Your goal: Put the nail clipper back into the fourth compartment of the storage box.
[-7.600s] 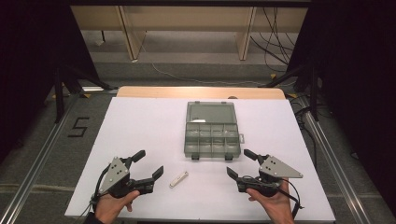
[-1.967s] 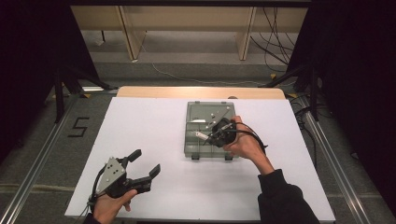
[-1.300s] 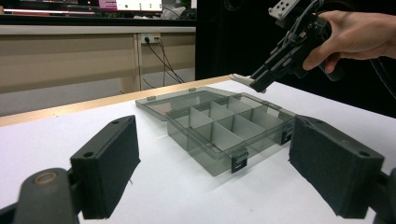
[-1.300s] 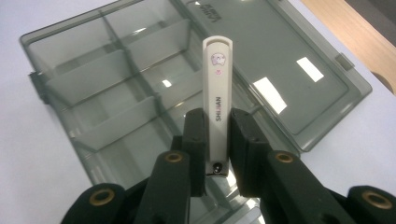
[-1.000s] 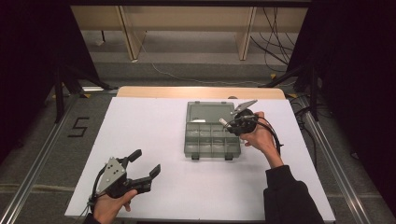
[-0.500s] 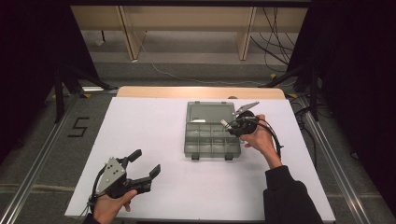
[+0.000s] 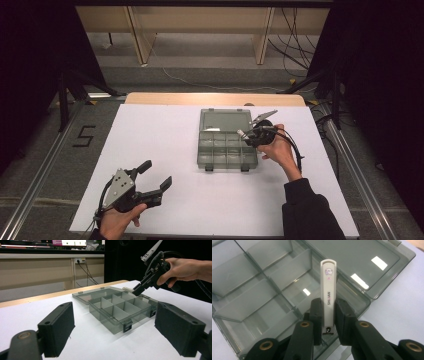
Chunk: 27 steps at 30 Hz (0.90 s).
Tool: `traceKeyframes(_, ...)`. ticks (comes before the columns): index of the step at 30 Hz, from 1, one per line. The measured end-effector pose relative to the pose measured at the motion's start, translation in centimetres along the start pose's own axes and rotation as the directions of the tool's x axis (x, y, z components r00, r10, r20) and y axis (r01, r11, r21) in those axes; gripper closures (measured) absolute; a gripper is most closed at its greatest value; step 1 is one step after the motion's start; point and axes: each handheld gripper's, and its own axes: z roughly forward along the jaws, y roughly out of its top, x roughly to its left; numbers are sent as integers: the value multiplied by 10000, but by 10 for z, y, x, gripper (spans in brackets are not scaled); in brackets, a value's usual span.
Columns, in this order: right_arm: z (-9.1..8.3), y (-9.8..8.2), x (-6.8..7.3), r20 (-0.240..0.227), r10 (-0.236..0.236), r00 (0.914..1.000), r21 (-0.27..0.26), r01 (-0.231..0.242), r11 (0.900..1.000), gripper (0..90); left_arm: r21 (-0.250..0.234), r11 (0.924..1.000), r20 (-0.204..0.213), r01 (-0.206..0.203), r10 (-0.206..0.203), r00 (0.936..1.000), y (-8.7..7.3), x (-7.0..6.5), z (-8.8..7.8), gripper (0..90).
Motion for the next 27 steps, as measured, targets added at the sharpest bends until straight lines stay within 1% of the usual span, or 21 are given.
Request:
traceKeyframes(3, 2, 0, 1, 40, -136, 9999, 57, 136, 9999, 769, 2, 10000, 9, -4, 4, 10000, 0, 0, 0, 155)
traceKeyframes(4, 0, 0, 2, -12, -6, 10000, 57, 7, 10000, 734, 17, 10000, 47, -17, 17, 10000, 0, 0, 0, 155)
traceKeyframes(5, 1, 1, 1, 4, -234, 9997, -230, 234, 9995, 725, 18, 10000, 49, -4, 4, 10000, 0, 0, 0, 155)
traceKeyframes(6, -1, 2, 2, -117, -61, 9999, -275, 58, 9996, 707, 39, 10000, 46, -10, 10, 10000, 0, -1, 0, 155)
traceKeyframes(7, -2, 2, 2, -87, -166, 9998, -299, 164, 9994, 690, 34, 10000, 53, -13, 13, 10000, 0, -1, 0, 155)
traceKeyframes(8, -4, 3, 3, -32, -123, 9999, -196, 122, 9997, 671, 24, 10000, 56, 2, -3, 10000, 0, -1, 0, 155)
traceKeyframes(9, -5, 4, 3, 41, -341, 9994, -302, 342, 9990, 657, 18, 10000, 51, 4, -4, 10000, 0, -1, 0, 155)
traceKeyframes(10, -7, 5, 4, -92, -308, 9995, -348, 305, 9989, 646, 12, 10000, 55, 10, -10, 10000, 0, -1, 0, 155)
traceKeyframes(11, -7, 5, 4, -92, -308, 9995, -348, 305, 9989, 646, 12, 10000, 55, 10, -10, 10000, 0, -1, 0, 155)
traceKeyframes(13, -11, 8, 6, 78, -451, 9990, -444, 454, 9980, 592, 7, 10000, 55, -3, 3, 10000, 0, -1, 0, 155)
traceKeyframes(14, -13, 9, 7, 5, -398, 9992, -511, 398, 9979, 580, 1, 10000, 55, 3, -3, 10000, 0, -1, 0, 155)
traceKeyframes(15, -17, 10, 9, -63, -229, 9997, -411, 227, 9989, 560, -1, 10000, 51, 9, -9, 10000, 0, -1, 0, 155)
traceKeyframes(16, -17, 10, 9, -63, -229, 9997, -411, 227, 9989, 560, -1, 10000, 51, 9, -9, 10000, 0, -1, 0, 155)
traceKeyframes(17, -17, 10, 11, 115, -288, 9995, -591, 295, 9978, 535, -1, 10000, 50, 8, -8, 10000, 0, -1, 0, 155)
traceKeyframes(18, -19, 12, 13, 190, -360, 9992, -995, 377, 9943, 497, 9, 10000, 52, 6, -6, 10000, 0, -1, 0, 155)
traceKeyframes(20, -22, 13, 16, 130, -482, 9988, -1031, 493, 9935, 476, 6, 10000, 50, 9, -9, 10000, 0, -1, 0, 155)
traceKeyframes(21, -22, 13, 18, 261, -457, 9986, -1235, 486, 9912, 465, 5, 10000, 53, 10, -10, 10000, 0, -1, 0, 155)
traceKeyframes(23, -24, 15, 21, 290, -585, 9979, -1305, 618, 9895, 443, 9, 10000, 53, 10, -10, 10000, 0, -1, 1, 155)
traceKeyframes(24, -25, 15, 23, 272, -466, 9985, -1377, 499, 9892, 435, 15, 10000, 49, 6, -7, 10000, 0, -1, 0, 155)
traceKeyframes(25, -26, 16, 23, 279, -564, 9980, -1406, 598, 9883, 428, 22, 10000, 51, 4, -4, 10000, 0, -1, 1, 155)
traceKeyframes(27, -27, 16, 24, 302, -568, 9979, -1472, 606, 9872, 418, 25, 10000, 50, -2, 2, 10000, 0, -1, 0, 155)
